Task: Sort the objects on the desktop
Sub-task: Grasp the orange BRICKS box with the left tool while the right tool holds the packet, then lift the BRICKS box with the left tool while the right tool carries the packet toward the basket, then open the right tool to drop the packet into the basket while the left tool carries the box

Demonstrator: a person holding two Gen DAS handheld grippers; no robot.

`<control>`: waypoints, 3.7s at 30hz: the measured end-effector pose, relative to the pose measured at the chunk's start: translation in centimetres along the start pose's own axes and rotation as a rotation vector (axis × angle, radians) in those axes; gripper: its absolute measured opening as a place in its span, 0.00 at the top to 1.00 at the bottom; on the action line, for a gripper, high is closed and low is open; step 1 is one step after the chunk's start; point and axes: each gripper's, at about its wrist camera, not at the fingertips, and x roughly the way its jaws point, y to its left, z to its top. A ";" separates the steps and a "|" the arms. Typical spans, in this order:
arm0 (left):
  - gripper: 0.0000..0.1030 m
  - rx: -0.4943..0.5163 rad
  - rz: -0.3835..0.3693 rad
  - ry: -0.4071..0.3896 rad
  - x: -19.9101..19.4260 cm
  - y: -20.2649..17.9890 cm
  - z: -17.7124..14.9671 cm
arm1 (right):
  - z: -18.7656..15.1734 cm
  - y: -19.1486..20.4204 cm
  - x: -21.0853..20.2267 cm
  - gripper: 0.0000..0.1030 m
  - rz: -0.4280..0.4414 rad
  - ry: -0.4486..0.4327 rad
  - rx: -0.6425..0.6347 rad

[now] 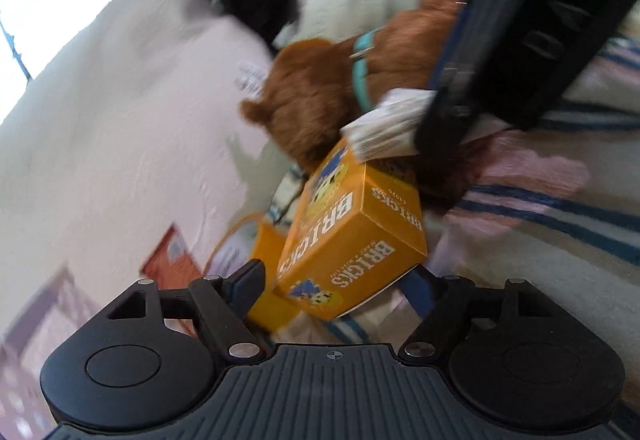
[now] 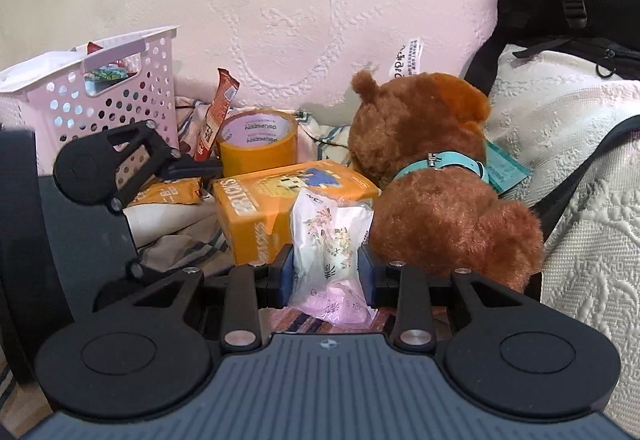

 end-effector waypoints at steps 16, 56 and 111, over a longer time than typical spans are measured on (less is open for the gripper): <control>0.49 -0.045 -0.024 -0.068 -0.7 1.9 -0.3 | 0.5 -0.3 -1.7 0.64 -0.013 -0.059 0.030; 0.60 -0.468 -0.070 -0.119 -9.1 8.8 0.7 | 3.4 1.0 -7.2 0.64 -0.043 -0.171 0.015; 0.32 -0.276 0.082 -0.039 -13.1 25.5 -11.0 | 13.2 15.8 1.3 0.27 0.004 -0.318 0.040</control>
